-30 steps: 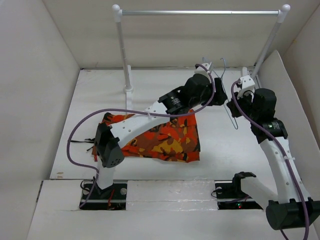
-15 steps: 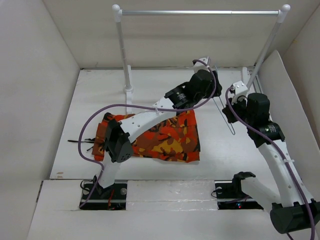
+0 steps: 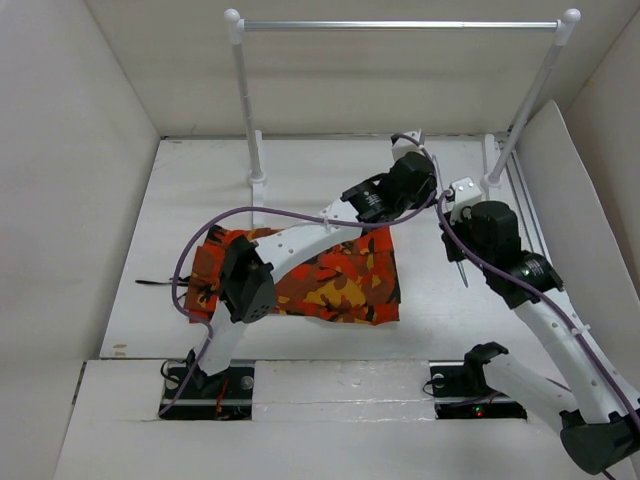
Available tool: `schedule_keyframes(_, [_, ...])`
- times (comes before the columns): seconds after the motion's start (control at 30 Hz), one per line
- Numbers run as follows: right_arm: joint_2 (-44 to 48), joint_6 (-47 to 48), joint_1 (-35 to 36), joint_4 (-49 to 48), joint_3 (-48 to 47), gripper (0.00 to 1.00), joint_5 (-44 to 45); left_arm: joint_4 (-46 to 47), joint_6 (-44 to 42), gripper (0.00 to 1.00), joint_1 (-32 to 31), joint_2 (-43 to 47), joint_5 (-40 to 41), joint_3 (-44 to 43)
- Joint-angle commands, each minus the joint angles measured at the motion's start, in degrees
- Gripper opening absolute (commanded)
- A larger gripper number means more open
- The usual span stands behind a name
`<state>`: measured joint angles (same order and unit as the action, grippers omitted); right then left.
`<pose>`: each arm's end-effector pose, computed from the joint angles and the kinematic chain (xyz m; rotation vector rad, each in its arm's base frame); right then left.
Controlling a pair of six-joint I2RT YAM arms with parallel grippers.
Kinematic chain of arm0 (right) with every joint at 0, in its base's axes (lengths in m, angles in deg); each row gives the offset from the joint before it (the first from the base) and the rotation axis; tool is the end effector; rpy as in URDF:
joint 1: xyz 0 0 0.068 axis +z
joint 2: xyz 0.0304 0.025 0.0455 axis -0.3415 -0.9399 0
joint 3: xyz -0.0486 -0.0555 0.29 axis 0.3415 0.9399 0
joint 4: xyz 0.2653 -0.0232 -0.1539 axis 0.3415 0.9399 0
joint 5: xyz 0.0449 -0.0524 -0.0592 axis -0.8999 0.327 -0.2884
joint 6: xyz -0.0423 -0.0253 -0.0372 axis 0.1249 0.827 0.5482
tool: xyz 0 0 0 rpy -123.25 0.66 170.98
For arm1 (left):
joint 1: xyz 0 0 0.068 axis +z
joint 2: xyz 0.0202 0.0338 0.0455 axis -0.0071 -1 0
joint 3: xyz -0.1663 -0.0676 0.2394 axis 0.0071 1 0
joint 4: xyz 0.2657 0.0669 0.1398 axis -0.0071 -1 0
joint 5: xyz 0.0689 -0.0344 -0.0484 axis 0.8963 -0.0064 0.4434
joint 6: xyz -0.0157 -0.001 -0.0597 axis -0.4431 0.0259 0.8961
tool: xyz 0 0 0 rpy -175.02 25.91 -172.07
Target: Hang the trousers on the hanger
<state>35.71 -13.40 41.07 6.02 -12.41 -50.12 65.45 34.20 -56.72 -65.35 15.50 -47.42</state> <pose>0.2053 0.0749 0.3599 -0.4444 2.0655 0.0663 0.3234 -0.4795 0.3822 0.0810 1.9571 -0.9549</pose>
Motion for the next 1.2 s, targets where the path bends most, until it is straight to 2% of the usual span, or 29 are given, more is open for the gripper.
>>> schedule_keyframes(0.0, [1.8, -0.9, 3.6, 0.9, -0.2, 0.00, 1.1, 3.8, 0.0, 0.00, 0.1, 3.3, 0.9, 2.9])
schedule_keyframes(0.03, [2.1, -1.0, 3.6, 1.1, -0.2, 0.00, 1.1, 4.1, 0.1, 0.00, 0.1, 3.7, 0.7, 4.4])
schedule_keyframes(0.07, [2.6, -0.9, 3.6, 1.1, -0.1, 0.13, 1.2, 4.4, 0.3, 0.00, 0.1, 4.9, 0.2, 5.1])
schedule_keyframes(0.13, [4.0, -0.6, 4.1, 1.5, 0.1, 0.28, 0.6, 5.8, 0.8, 0.00, 0.1, 6.9, -0.5, 10.4])
schedule_keyframes(0.17, [4.4, -0.1, 4.1, 1.7, -0.1, 0.46, -1.5, 8.8, 2.0, 0.00, 0.1, 10.0, -1.3, 13.0])
schedule_keyframes(0.2, [4.5, 1.7, 3.5, 3.3, -0.5, 0.54, -3.3, 10.9, 3.0, 0.00, 0.1, 12.0, -2.0, 16.4])
schedule_keyframes(0.23, [4.3, 2.4, 2.5, 4.7, -2.2, 0.61, -4.5, 13.2, 4.3, 0.00, 0.1, 13.8, -2.4, 23.5])
schedule_keyframes(0.27, [4.1, 4.3, 2.0, 8.0, -3.0, 0.70, -8.9, 17.9, 5.4, 0.00, 0.1, 17.2, -3.1, 26.6])
schedule_keyframes(0.3, [3.8, 5.3, 1.4, 9.1, -3.7, 0.72, -11.3, 19.1, 7.2, 0.00, 0.1, 18.6, -3.2, 29.5])
schedule_keyframes(0.43, [4.4, 8.8, -1.8, 12.6, -5.8, 0.73, -17.6, 22.6, 11.4, 0.00, -2.1, 22.9, 0.4, 40.7])
schedule_keyframes(0.47, [5.1, 8.8, -1.9, 10.9, -4.4, 0.64, -18.6, 24.7, 12.7, 0.00, -2.1, 24.0, 1.4, 42.6])
schedule_keyframes(0.53, [5.7, 8.1, -3.3, 7.8, -1.5, 0.39, -20.8, 27.7, 18.7, 0.00, -2.7, 24.7, 0.8, 48.7])
schedule_keyframes(0.57, [5.6, 6.5, -4.3, 6.3, -0.2, 0.05, -22.8, 29.9, 20.7, 0.00, -2.7, 25.0, 1.1, 50.6])
schedule_keyframes(0.6, [5.5, 5.4, -4.3, 3.2, 2.7, 0.00, -23.1, 30.9, 22.1, 0.00, -2.7, 25.0, 1.4, 52.2])
schedule_keyframes(0.73, [2.9, 1.8, -6.8, -10.7, 12.1, 0.00, -31.7, 29.9, 24.5, 0.00, -2.7, 22.7, 1.7, 55.9])
schedule_keyframes(0.77, [1.6, -0.4, -6.8, -15.2, 13.7, 0.05, -33.2, 30.7, 25.3, 0.00, -3.3, 22.6, 2.1, 56.6])
schedule_keyframes(0.83, [-3.0, -0.5, -6.8, -18.1, 16.5, 0.19, -33.3, 30.9, 26.2, 0.00, -3.9, 22.0, 3.2, 58.4])
schedule_keyframes(0.9, [-8.9, -1.8, -6.8, -26.0, 19.4, 0.36, -32.8, 29.7, 26.4, 0.00, -3.9, 20.9, 5.5, 59.7])
schedule_keyframes(0.97, [-10.7, -2.5, -6.8, -29.5, 20.0, 0.38, -34.1, 29.8, 26.6, 0.00, -3.9, 20.8, 5.8, 60.2])
schedule_keyframes(1.0, [-14.6, -2.6, -6.8, -30.8, 20.3, 0.40, -34.9, 29.9, 26.4, 0.00, -3.9, 20.7, 5.9, 60.9])
schedule_keyframes(1.17, [-22.3, -5.9, -6.2, -41.6, 22.7, 0.57, -36.7, 29.3, 25.4, 0.00, -3.9, 20.0, 6.2, 61.1])
